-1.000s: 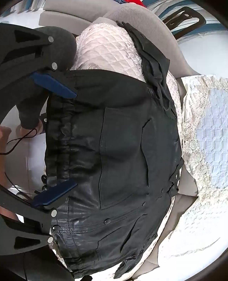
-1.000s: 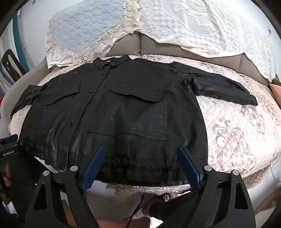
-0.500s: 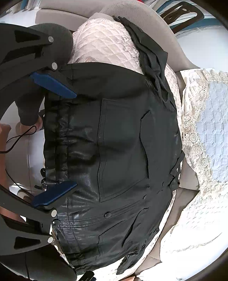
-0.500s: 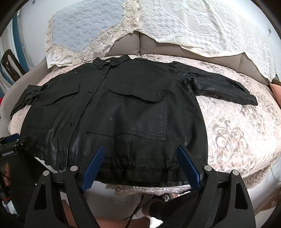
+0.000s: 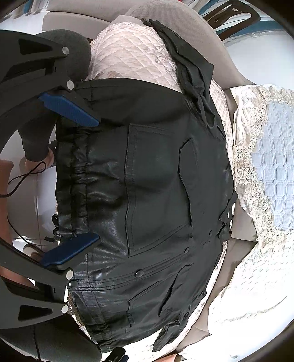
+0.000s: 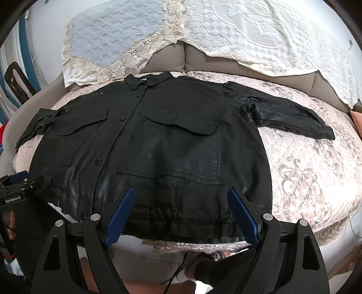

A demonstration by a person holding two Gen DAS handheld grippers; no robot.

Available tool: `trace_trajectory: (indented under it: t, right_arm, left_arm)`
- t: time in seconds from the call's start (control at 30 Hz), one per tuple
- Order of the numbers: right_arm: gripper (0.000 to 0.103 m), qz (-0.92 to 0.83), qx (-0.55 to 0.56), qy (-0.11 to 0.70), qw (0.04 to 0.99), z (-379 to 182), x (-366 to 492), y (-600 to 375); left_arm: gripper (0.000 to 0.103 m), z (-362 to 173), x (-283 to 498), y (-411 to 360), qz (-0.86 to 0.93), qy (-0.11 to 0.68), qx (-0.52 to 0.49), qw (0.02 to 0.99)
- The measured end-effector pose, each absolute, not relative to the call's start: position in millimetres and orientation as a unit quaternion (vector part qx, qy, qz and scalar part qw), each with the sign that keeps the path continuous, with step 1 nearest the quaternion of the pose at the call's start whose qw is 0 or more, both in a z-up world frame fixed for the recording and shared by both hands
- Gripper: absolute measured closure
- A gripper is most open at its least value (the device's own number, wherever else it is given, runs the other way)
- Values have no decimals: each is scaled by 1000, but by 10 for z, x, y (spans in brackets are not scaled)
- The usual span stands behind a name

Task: Fold large clothes

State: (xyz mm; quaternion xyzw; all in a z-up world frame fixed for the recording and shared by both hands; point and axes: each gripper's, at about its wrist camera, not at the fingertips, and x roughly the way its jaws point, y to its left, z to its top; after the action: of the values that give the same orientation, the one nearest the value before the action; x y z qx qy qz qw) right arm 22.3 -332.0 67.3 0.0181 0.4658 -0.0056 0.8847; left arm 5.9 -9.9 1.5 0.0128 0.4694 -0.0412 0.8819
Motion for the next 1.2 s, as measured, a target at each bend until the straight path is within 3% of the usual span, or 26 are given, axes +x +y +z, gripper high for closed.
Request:
trace_trajectory:
  t: [1.2]
  right_arm:
    - [20, 6, 23, 476, 879, 628, 228, -3300]
  left_arm:
    - [7, 4, 43, -67, -50, 470, -4, 881]
